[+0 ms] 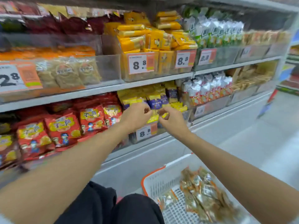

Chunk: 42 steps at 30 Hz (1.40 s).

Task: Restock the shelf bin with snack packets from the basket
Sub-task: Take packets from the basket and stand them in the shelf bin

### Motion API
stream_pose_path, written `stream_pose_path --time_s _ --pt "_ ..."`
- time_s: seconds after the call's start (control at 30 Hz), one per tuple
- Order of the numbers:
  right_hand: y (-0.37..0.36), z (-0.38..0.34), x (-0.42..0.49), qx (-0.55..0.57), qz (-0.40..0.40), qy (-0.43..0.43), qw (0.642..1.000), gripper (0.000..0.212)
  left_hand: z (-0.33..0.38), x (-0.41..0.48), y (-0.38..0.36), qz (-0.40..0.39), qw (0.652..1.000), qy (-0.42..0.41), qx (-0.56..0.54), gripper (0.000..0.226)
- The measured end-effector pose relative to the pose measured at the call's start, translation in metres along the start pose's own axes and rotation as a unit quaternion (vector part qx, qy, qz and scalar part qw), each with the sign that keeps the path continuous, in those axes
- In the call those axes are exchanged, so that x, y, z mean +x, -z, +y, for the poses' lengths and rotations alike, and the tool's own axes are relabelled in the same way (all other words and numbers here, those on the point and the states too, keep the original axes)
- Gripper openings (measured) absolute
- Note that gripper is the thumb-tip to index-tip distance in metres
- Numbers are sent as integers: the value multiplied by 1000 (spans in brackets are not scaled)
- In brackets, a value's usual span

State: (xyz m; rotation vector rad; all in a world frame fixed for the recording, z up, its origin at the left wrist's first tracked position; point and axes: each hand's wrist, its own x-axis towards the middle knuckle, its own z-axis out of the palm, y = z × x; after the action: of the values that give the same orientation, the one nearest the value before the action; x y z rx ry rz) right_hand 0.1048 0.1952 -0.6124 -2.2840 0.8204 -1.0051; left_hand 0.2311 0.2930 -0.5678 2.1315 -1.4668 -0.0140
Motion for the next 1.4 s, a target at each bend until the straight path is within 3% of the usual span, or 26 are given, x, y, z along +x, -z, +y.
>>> stream_pose_path --time_s 0.17,0.33,0.43,0.57,0.67,0.83,0.97,1.03,1.2,1.3,1.4 --pt "-16 93 -57 -39 -90 -102 990 18 -13 -20 -103 -111 990 43 -74 27" --pt "-31 177 -120 -78 -239 -214 944 27 -38 -46 -185 -206 962 121 -135 25" --pt "-51 218 -156 -118 -339 -257 897 35 -55 -68 -223 -245 923 216 -203 23" --pt "-88 254 -195 -95 -410 -308 853 50 -68 -93 -254 -257 856 333 -299 14" --pt "-123 269 -214 -108 -441 -302 839 56 -82 -106 -264 -254 835 363 -326 16" --pt "-188 282 -229 -249 -560 -170 772 74 -99 -108 -273 -225 817 408 -340 17" --pt "-217 294 -239 -312 -573 -149 743 86 -100 -105 -277 -221 815 415 -338 17" --pt "-220 297 -251 -334 -550 -140 752 88 -102 -105 -280 -220 817 415 -334 17" --pt "-212 304 -284 -375 -501 -188 757 66 -106 -106 -283 -232 830 397 -315 20" --pt "-201 305 -304 -321 -440 -269 795 63 -105 -107 -284 -241 837 388 -303 20" --pt "-186 291 -300 -108 -317 -414 847 47 -102 -109 -283 -242 837 383 -305 19"
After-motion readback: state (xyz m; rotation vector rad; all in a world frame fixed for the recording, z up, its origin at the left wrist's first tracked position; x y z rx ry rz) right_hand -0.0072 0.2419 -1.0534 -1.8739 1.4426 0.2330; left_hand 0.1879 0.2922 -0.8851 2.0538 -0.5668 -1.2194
